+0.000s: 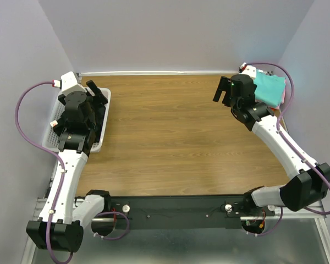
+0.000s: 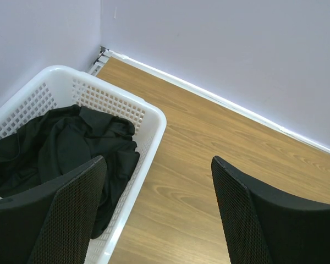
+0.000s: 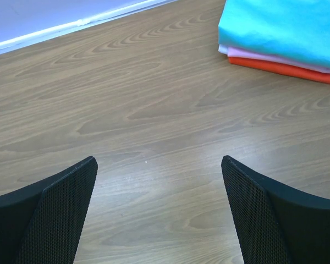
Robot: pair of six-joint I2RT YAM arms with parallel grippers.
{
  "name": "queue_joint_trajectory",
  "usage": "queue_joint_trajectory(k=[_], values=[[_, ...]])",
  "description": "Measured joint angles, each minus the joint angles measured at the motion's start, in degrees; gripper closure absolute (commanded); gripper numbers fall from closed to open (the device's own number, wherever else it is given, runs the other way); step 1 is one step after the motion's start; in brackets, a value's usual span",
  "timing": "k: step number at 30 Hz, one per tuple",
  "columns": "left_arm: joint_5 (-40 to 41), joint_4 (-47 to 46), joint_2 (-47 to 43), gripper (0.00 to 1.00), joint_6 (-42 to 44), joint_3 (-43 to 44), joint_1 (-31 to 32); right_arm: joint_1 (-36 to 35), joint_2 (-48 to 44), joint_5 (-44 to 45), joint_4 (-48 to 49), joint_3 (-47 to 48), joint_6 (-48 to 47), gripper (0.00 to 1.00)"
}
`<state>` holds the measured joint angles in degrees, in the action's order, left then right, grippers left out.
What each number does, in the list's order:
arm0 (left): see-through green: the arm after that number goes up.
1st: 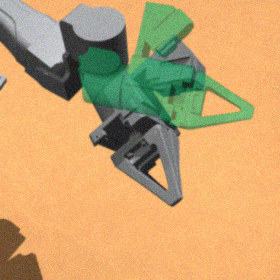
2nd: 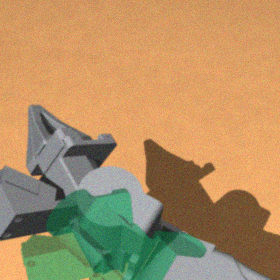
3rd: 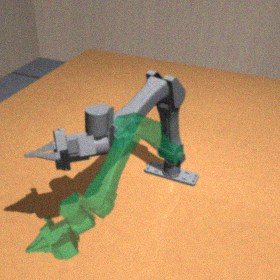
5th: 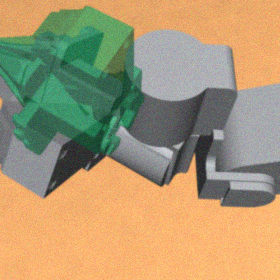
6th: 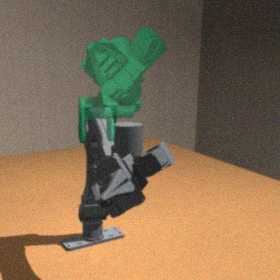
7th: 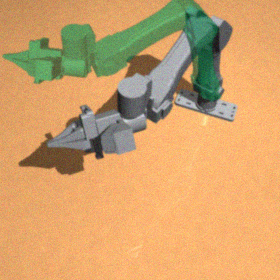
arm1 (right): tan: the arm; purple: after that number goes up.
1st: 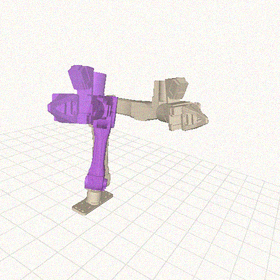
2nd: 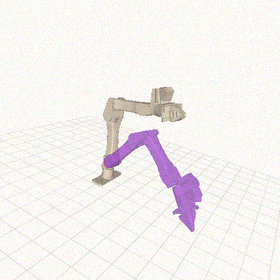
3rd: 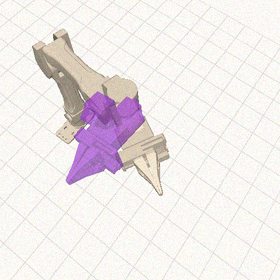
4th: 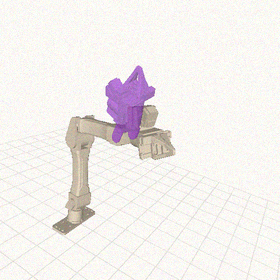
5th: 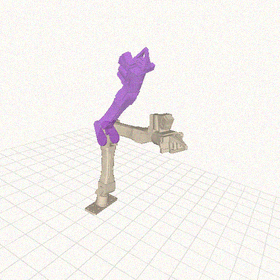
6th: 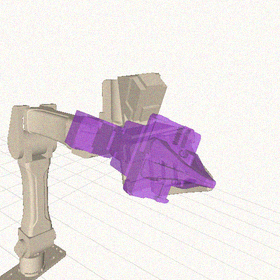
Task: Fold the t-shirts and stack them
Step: Grab the tshirt from the pile
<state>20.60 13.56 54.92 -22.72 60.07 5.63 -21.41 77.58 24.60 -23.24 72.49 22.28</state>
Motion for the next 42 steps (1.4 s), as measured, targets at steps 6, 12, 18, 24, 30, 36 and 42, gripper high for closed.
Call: queue_joint_trajectory(k=[6, 12, 18, 24, 30, 36, 42], values=[[1.3, -0.2, -0.2, 0.15, 0.0, 0.0, 0.0, 0.0, 0.0, 0.0, 0.0, -0.5, 0.0, 0.00], [1.2, -0.2, 0.4, 0.07, 0.0, 0.0, 0.0, 0.0, 0.0, -0.3, 0.0, -0.5, 0.0, 0.00], [-2.7, -0.3, 3.2, 0.02, -0.4, 0.0, 0.0, 0.0, 0.0, -3.8, 1.6, -1.0, 0.4, 0.00], [-2.2, 2.9, 6.6, 0.02, -2.5, 0.0, -5.6, 0.0, 0.3, -7.5, 2.9, -1.7, 1.3, 0.00], [-1.5, 5.9, 10.6, 0.02, -4.7, -0.2, -18.3, 0.0, 0.6, -8.8, 3.5, -2.2, 1.2, 0.00], [-1.3, 4.3, 17.2, 0.04, -4.7, -0.6, -21.7, 0.0, 1.9, -9.9, 4.4, -2.3, 0.6, 0.00], [-3.0, 5.3, 35.3, 0.06, 0.1, 5.9, -21.7, 0.0, 5.0, -12.7, 5.2, -2.3, 0.2, 0.00]])
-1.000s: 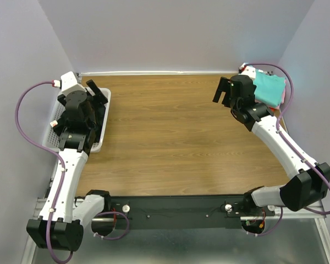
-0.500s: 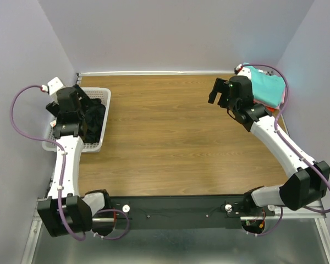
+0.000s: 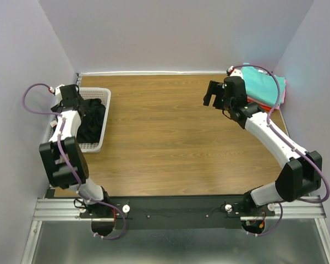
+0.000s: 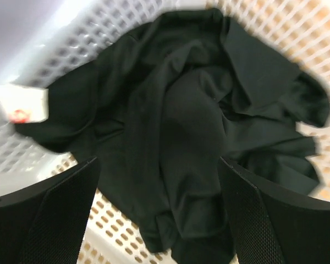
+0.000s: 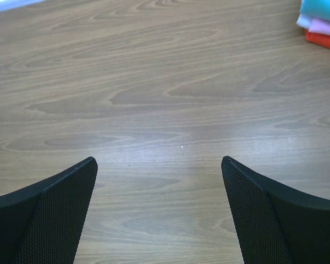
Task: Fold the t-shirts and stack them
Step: Grab the tshirt from the pile
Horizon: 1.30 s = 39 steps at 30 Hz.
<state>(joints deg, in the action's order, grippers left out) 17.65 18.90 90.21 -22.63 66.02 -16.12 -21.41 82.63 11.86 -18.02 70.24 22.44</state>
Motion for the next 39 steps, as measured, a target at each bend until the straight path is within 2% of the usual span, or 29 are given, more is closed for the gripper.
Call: queue_joint_trajectory(k=[12, 21, 23, 25, 26, 27, 28, 35, 39], values=[[-4.6, -0.2, 11.3, 0.06, 5.5, 11.4, -0.3, 0.0, 4.1, -0.8, 0.7, 3.8, -2.3, 0.00], [-13.1, 2.9, 18.4, 0.07, 7.1, 10.8, -0.3, 0.0, 7.0, -0.9, 1.0, 5.7, -3.9, 0.00], [-13.8, 4.3, 19.6, 0.28, 7.5, 11.8, -0.3, 0.0, 7.5, -0.9, 1.0, 6.2, -4.1, 0.00], [-14.0, 5.6, 21.4, 0.59, 8.2, 13.4, -0.3, 0.0, 8.0, -1.0, 1.1, 6.7, -4.1, 0.00], [-14.3, 6.1, 22.5, 0.83, 8.4, 14.1, -0.3, 0.0, 8.2, -1.1, 1.1, 6.9, -4.2, 0.00], [-14.5, 6.4, 23.2, 0.94, 8.4, 14.3, -0.3, 0.0, 8.3, -1.1, 1.2, 7.0, -4.3, 0.00], [-14.9, 6.6, 23.4, 1.00, 9.4, 14.3, -0.3, 0.0, 8.4, -1.1, 1.2, 7.1, -4.4, 0.00], [-16.2, 7.4, 22.3, 1.00, 10.5, 14.2, -0.3, 0.0, 8.3, -1.1, 1.3, 7.1, -4.5, 0.00], [-18.0, 10.4, 18.8, 1.00, 10.8, 15.4, -0.3, 0.0, 8.3, -1.2, 1.3, 7.1, -4.5, 0.00]])
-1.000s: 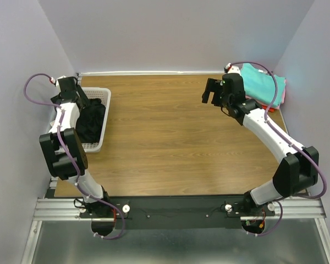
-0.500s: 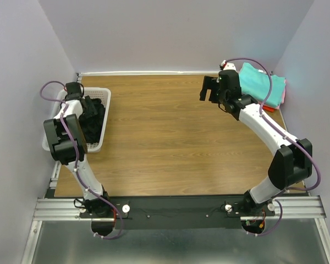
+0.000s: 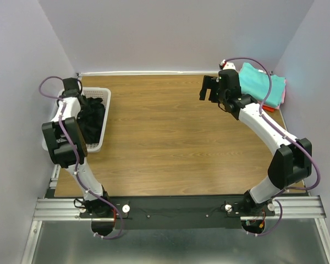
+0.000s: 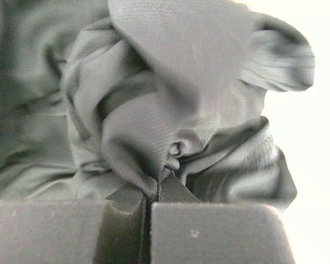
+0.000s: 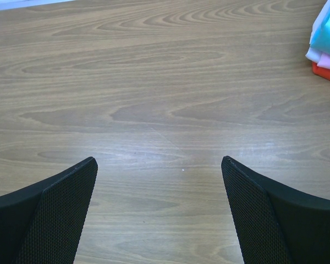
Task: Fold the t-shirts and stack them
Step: Grab the tshirt from the pile, then move the tshirt to the center of the board
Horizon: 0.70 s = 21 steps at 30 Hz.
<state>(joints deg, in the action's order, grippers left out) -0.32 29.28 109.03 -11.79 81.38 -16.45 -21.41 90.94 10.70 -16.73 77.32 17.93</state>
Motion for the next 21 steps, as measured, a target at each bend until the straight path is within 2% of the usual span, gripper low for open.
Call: queue_joint_trajectory(k=[9, 14, 17, 21], values=[[-4.6, 3.2, -14.2, 1.00, 0.5, 15.9, 0.0, 0.0, -0.7, -1.4, 0.0, 0.0, 0.1, 0.00], [-10.4, 1.6, -21.9, 1.00, 0.8, 19.9, 0.3, 0.0, -1.2, -1.6, 0.1, -0.1, 0.6, 0.00], [-13.8, 1.0, -24.1, 1.00, 0.8, 22.5, 1.6, 0.0, -2.3, -1.6, 0.1, -0.5, 0.7, 0.00], [-17.0, 0.7, -23.0, 1.00, 0.7, 30.5, 6.5, 0.0, -3.9, -1.5, 0.2, -0.7, 0.9, 0.00]])
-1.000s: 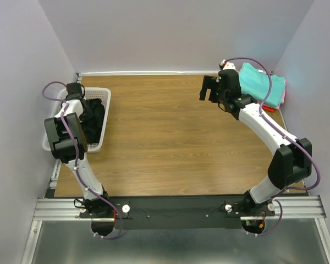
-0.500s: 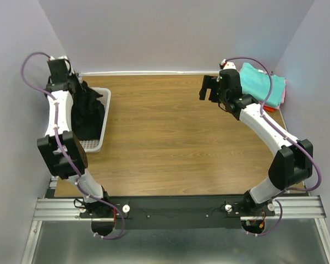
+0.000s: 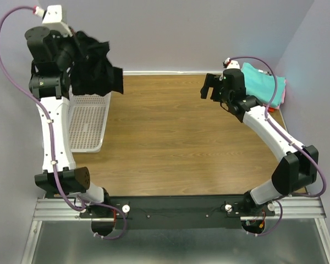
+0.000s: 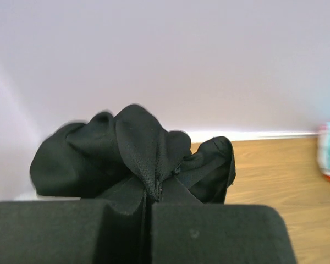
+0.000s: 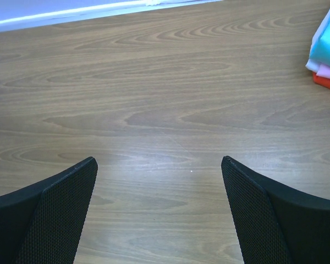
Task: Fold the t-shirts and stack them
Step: Move the tshirt to the center of the board
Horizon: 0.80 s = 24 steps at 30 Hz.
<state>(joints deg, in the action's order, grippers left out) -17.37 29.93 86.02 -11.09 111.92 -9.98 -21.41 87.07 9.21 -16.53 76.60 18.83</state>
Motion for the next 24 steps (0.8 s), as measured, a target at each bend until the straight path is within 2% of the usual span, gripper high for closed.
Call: queue_joint_trajectory(k=[6, 9, 10, 11, 12, 14, 15, 18, 24], values=[[-5.8, -3.2, 3.1, 1.00, -2.3, 11.8, 11.1, 0.0, -1.5, 2.3, 0.1, -0.5, 0.0, 0.00], [-9.0, -6.4, 3.4, 1.00, -4.9, 11.5, 15.5, 0.0, -2.6, 5.1, 0.2, -1.4, 0.1, 0.00], [-10.3, -8.1, 3.5, 0.93, -5.8, 10.3, 17.2, 0.0, -3.1, 6.0, 0.1, -1.7, 0.2, 0.00], [-11.7, -10.8, 3.3, 0.84, -7.1, 7.8, 18.3, 0.0, -3.7, 7.0, 0.1, -2.2, 0.2, 0.00], [-13.2, -12.9, 2.8, 0.62, -8.5, 4.7, 19.3, 0.0, -4.4, 8.0, 0.1, -2.7, 0.2, 0.00], [-16.1, -19.3, 1.7, 0.40, -11.7, -6.0, 20.7, 0.0, -6.5, 9.7, 0.2, -4.1, 0.3, 0.00], [-16.4, -22.4, 1.0, 0.35, -12.9, -12.4, 20.9, 0.0, -7.5, 10.3, 0.2, -4.9, 0.3, 0.00], [-13.0, -22.5, 2.1, 0.32, -14.1, -26.4, 20.8, 0.0, -9.8, 11.5, 0.2, -7.0, 0.3, 0.00], [-2.4, -11.5, 10.7, 0.32, -10.8, -36.0, 21.1, 0.0, -12.7, 11.7, 0.2, -12.6, 0.2, 0.00]])
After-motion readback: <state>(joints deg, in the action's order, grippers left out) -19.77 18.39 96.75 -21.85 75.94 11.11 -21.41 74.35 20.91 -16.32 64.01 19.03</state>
